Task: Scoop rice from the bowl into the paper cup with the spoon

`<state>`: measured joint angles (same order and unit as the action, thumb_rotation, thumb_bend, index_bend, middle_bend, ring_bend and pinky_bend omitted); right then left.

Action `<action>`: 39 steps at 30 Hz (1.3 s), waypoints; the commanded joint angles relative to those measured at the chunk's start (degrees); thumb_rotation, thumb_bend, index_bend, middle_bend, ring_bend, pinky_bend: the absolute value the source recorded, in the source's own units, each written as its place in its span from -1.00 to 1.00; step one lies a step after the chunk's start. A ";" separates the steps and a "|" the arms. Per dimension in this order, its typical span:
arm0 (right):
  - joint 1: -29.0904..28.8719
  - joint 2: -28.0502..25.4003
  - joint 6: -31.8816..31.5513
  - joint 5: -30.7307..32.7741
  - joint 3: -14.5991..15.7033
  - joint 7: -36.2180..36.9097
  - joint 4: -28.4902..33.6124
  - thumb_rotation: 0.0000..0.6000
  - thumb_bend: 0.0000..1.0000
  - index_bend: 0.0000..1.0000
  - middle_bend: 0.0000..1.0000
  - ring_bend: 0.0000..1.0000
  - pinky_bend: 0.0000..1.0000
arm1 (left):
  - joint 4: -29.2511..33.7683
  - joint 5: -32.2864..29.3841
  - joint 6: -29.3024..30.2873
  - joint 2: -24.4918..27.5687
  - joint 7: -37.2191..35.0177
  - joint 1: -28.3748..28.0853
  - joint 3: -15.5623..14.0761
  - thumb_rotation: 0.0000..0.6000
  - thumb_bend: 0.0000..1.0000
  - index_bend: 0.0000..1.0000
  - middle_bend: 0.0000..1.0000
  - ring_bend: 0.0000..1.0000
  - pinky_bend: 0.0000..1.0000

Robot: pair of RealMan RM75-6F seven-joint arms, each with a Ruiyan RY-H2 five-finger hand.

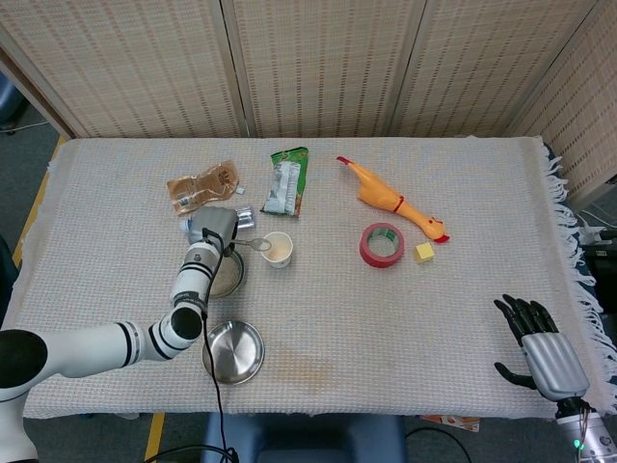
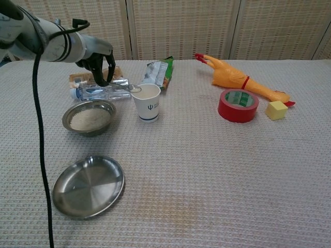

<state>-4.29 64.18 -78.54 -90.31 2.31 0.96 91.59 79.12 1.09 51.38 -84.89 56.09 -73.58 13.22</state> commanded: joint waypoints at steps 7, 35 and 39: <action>0.22 -0.40 -0.78 -0.55 0.30 0.49 0.18 1.00 -0.76 -1.00 -1.00 -1.00 -1.00 | 2.52 7.03 6.58 -2.20 0.58 -0.51 -1.88 1.00 -0.21 0.31 1.00 1.00 1.00; 0.84 -1.61 -2.42 -1.28 0.70 1.77 1.04 1.00 -0.76 -1.00 -1.00 -1.00 -1.00 | -16.44 45.86 23.56 -18.77 3.23 6.77 -13.64 1.00 -0.21 0.30 1.00 1.00 1.00; 1.01 -1.83 -2.81 -1.71 0.90 1.94 1.24 1.00 -0.76 -1.00 -1.00 -1.00 -1.00 | -22.61 51.05 24.69 -21.30 3.49 8.00 -14.47 1.00 -0.21 0.30 1.00 1.00 1.00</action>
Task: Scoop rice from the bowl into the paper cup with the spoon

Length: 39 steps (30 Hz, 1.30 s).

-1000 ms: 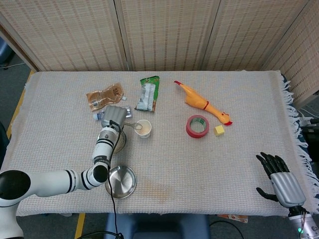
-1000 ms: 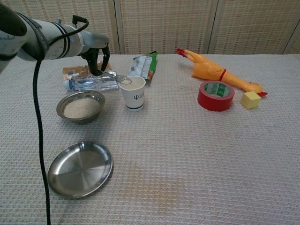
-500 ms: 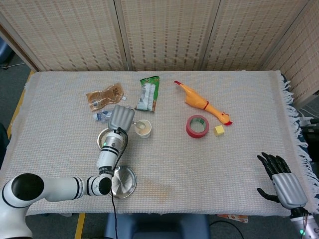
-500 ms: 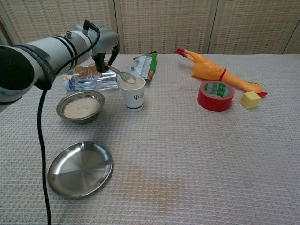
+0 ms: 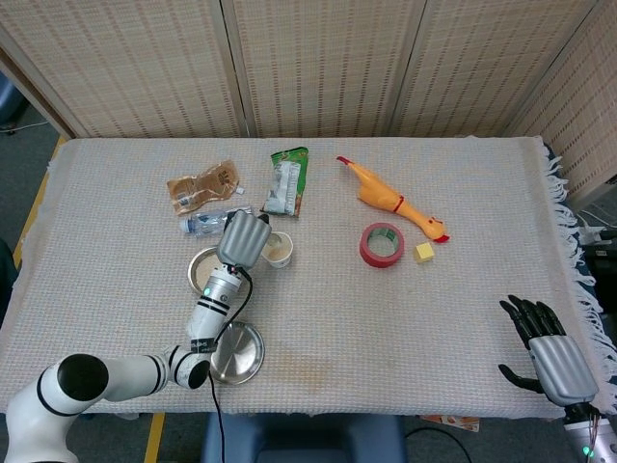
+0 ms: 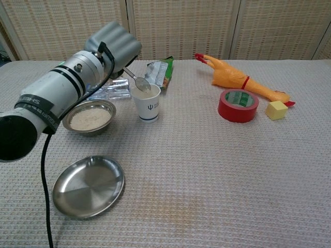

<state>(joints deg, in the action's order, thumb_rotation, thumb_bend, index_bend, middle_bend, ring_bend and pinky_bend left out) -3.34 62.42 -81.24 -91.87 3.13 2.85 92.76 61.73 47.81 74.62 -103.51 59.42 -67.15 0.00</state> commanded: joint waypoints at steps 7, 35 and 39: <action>0.24 -0.35 -0.52 -0.46 0.20 0.55 0.23 1.00 -0.76 -1.00 -1.00 -1.00 -1.00 | -12.81 11.32 2.17 -5.54 -0.05 3.94 -1.59 1.00 -0.21 0.29 1.00 1.00 1.00; 0.92 -0.94 -2.01 -2.30 0.88 0.79 0.57 1.00 -0.76 -1.00 -1.00 -1.00 -1.00 | 26.46 6.79 1.69 12.00 0.02 16.82 12.50 1.00 -0.22 0.24 1.00 1.00 1.00; 1.00 -0.80 -2.20 -2.89 1.11 0.09 0.80 1.00 -0.76 -1.00 -1.00 -1.00 -1.00 | 42.37 -0.92 -1.53 21.57 -2.02 20.51 12.69 1.00 -0.22 0.22 1.00 1.00 1.00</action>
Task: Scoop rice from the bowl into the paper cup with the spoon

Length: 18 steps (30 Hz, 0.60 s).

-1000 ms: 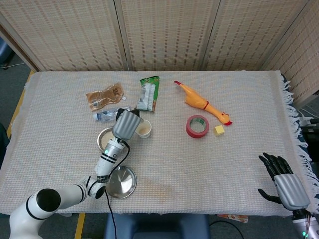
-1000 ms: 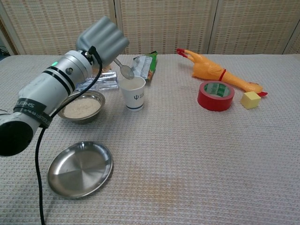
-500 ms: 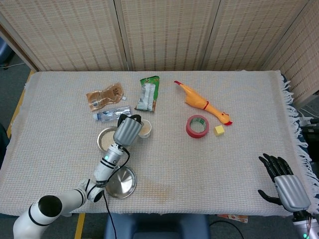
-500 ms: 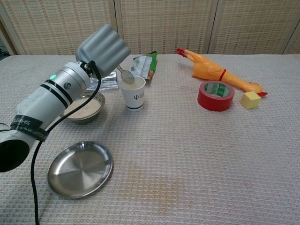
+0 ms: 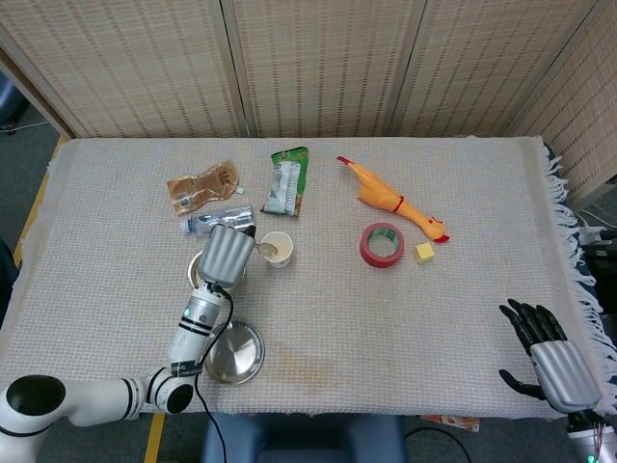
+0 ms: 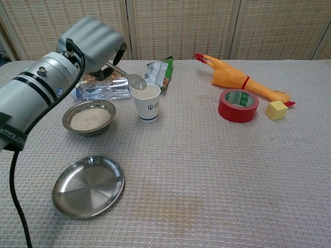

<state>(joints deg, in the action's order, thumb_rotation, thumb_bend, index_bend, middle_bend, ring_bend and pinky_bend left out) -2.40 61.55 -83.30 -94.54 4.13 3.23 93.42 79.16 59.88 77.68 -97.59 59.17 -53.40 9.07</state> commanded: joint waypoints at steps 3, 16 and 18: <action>0.27 0.17 -0.59 -0.65 0.21 -0.85 0.44 1.00 -0.76 -1.00 -1.00 -1.00 -1.00 | 31.30 -13.99 -6.40 20.32 -4.69 9.09 1.31 1.00 -0.23 0.22 1.00 1.00 1.00; 1.19 -0.22 -2.56 -4.37 1.91 -1.34 1.61 1.00 -0.76 -1.00 -1.00 -1.00 -1.00 | 34.14 -5.06 -6.69 17.56 -9.26 15.19 -10.76 1.00 -0.23 0.17 1.00 1.00 1.00; 1.19 -0.31 -2.56 -4.79 2.14 -1.30 1.68 1.00 -0.76 -1.00 -1.00 -1.00 -1.00 | 33.44 -4.66 -6.75 16.33 -10.48 15.62 -10.75 1.00 -0.23 0.17 1.00 1.00 1.00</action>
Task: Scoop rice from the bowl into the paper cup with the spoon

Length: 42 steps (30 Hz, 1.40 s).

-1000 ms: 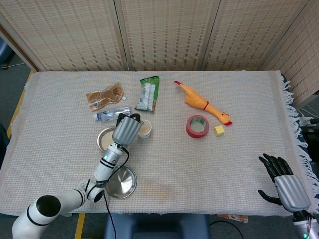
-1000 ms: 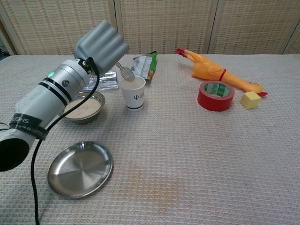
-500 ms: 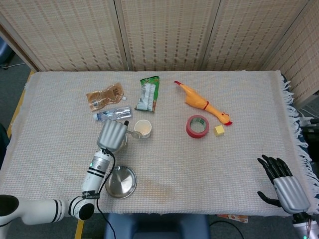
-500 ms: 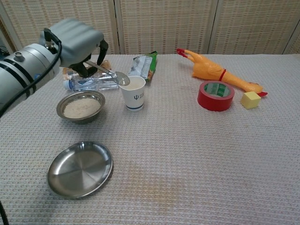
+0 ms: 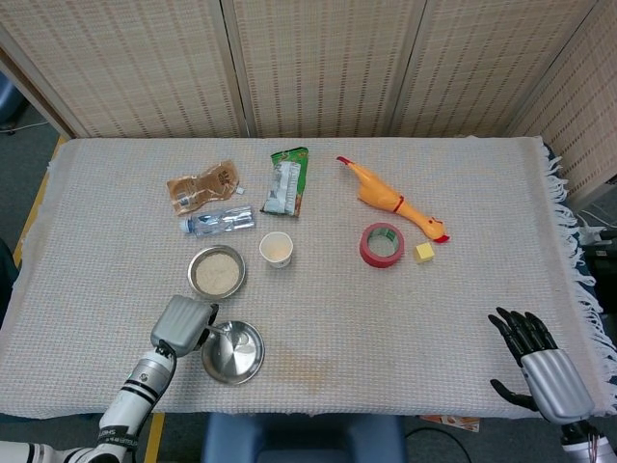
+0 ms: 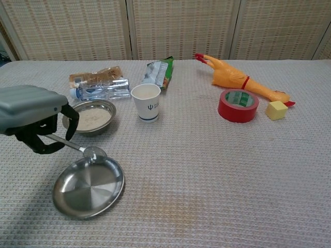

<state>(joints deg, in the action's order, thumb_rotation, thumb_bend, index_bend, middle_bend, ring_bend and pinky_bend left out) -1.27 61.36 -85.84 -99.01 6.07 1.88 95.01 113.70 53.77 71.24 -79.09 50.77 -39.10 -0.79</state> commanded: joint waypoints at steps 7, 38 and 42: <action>0.00 -0.30 -0.11 -1.59 0.80 0.57 -0.05 1.00 -0.76 -1.00 -1.00 -1.00 -1.00 | -2.65 2.39 0.23 -5.57 -0.42 2.01 -2.22 1.00 -0.23 0.17 1.00 1.00 1.00; 1.56 0.43 -3.14 -1.35 -0.13 -1.97 -0.36 1.00 -0.76 -1.00 -1.00 -1.00 -1.00 | -4.47 28.49 12.54 10.95 -31.89 15.00 -7.35 1.00 -0.23 -0.98 0.26 0.24 0.63; 2.22 1.83 -4.45 0.79 -1.98 -4.81 -0.27 1.00 -0.76 -1.00 -1.00 -1.00 -1.00 | -13.25 35.30 24.83 12.74 -49.41 24.30 -10.40 1.00 -0.23 -0.99 -0.65 -0.75 -0.41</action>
<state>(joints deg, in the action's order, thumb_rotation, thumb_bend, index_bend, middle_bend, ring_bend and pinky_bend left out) 0.58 62.51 -89.59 -99.19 4.97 -1.77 94.70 109.24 79.08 82.10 -71.82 20.25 -26.00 -6.74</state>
